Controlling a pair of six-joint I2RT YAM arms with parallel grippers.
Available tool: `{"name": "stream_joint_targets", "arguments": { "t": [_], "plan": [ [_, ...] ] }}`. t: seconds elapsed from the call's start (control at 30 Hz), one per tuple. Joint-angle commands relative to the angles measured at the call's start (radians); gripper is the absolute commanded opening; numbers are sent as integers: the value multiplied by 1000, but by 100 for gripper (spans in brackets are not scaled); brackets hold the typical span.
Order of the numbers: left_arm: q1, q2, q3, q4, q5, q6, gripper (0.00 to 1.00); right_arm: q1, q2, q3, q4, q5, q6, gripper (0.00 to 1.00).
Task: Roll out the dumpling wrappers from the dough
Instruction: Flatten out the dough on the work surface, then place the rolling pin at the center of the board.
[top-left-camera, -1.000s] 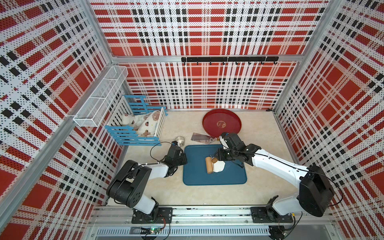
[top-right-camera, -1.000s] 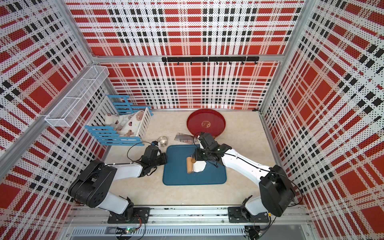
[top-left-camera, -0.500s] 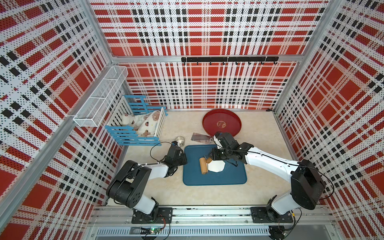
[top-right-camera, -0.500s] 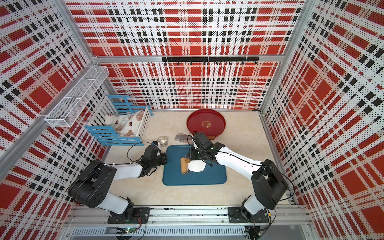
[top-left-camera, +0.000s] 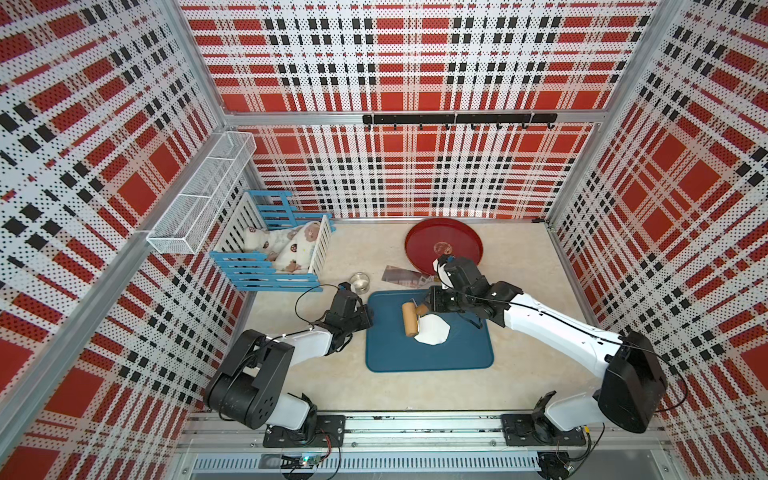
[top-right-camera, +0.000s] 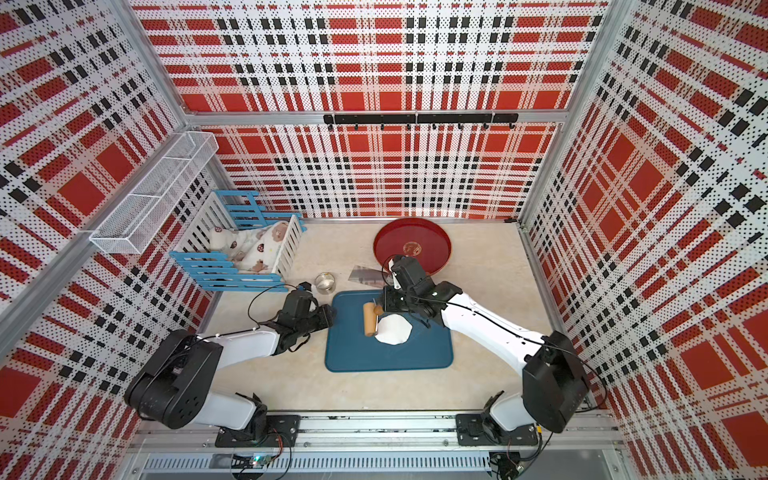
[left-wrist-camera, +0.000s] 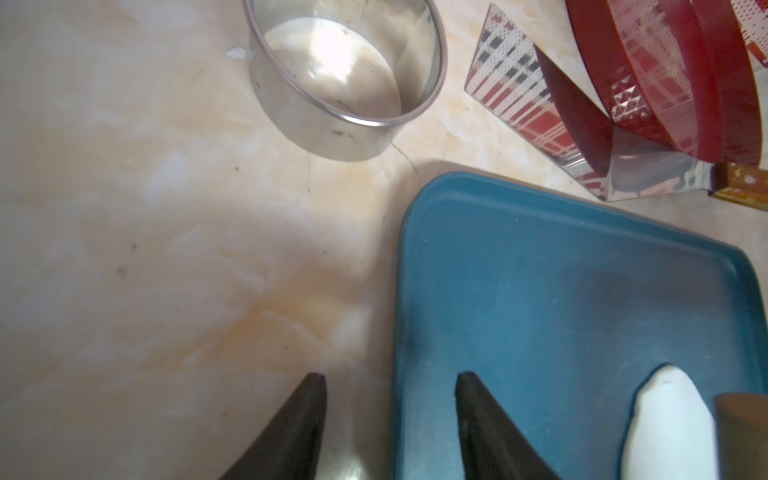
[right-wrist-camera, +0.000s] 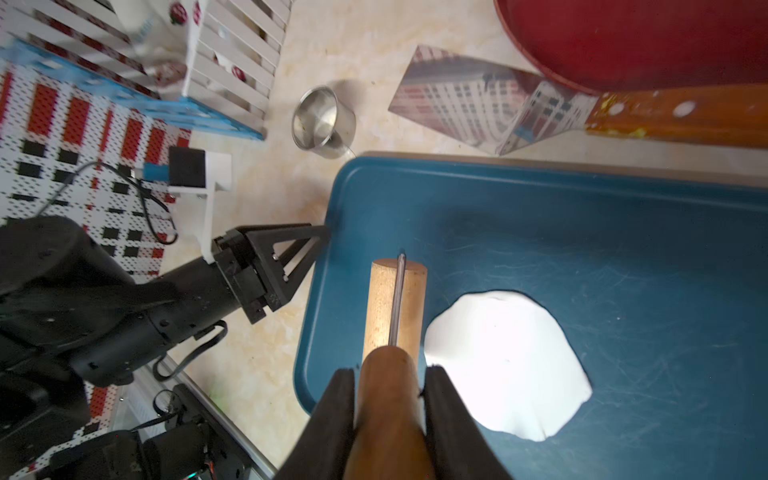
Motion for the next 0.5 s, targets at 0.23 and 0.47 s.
{"name": "stream_joint_targets", "arguments": {
  "t": [0.23, 0.47],
  "plan": [
    [27, -268, 7, -99, -145, -23, 96, -315, -285, -126, -18, 81, -4, 0],
    [36, -357, -5, -82, -165, -41, 98, -584, -344, -202, -31, -11, -18, 0]
  ]
}}
